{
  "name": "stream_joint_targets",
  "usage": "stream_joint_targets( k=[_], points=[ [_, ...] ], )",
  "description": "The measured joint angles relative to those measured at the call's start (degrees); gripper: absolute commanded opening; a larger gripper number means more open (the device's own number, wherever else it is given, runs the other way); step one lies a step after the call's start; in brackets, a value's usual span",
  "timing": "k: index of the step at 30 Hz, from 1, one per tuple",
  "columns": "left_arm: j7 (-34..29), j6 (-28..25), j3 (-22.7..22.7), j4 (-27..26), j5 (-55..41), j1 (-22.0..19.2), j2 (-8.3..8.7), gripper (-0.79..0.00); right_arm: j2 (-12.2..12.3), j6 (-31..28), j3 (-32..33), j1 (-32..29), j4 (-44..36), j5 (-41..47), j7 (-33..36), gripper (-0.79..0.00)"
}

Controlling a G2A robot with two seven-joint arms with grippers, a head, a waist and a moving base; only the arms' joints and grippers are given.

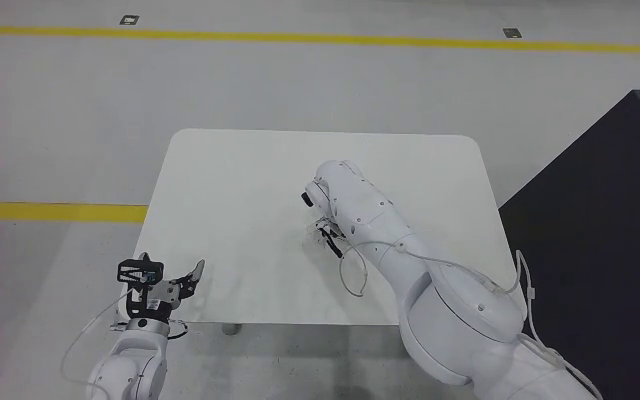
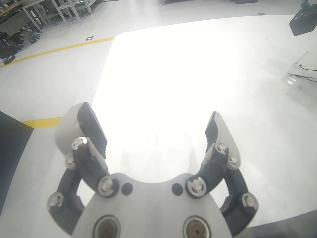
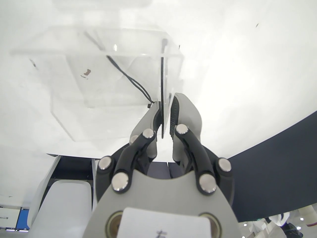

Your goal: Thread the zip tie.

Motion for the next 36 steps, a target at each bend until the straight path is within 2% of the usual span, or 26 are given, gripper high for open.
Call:
stream_joint_targets(
  k=[5,12,23,30,36],
  points=[
    [0.0,0.0,0.0,0.0,0.0,0.0,0.00,0.000,-0.1,0.0,0.1,0.1,-0.5,-0.3,0.4,-0.782],
    [0.0,0.0,0.0,0.0,0.0,0.0,0.00,0.000,-0.3,0.7,0.3,0.4,-1.0,-1.0,1.0,-0.733],
    [0.0,0.0,0.0,0.0,0.0,0.0,0.00,0.000,-0.4,1.5,0.9,1.1,-1.8,-1.5,1.4,-0.785],
    [0.0,0.0,0.0,0.0,0.0,0.0,0.00,0.000,-0.1,2.0,1.8,2.7,-2.6,-1.3,1.5,-0.785],
    [0.0,0.0,0.0,0.0,0.0,0.0,0.00,0.000,1.0,-1.4,3.8,4.6,-2.4,0.8,1.4,-0.785]
  ],
)
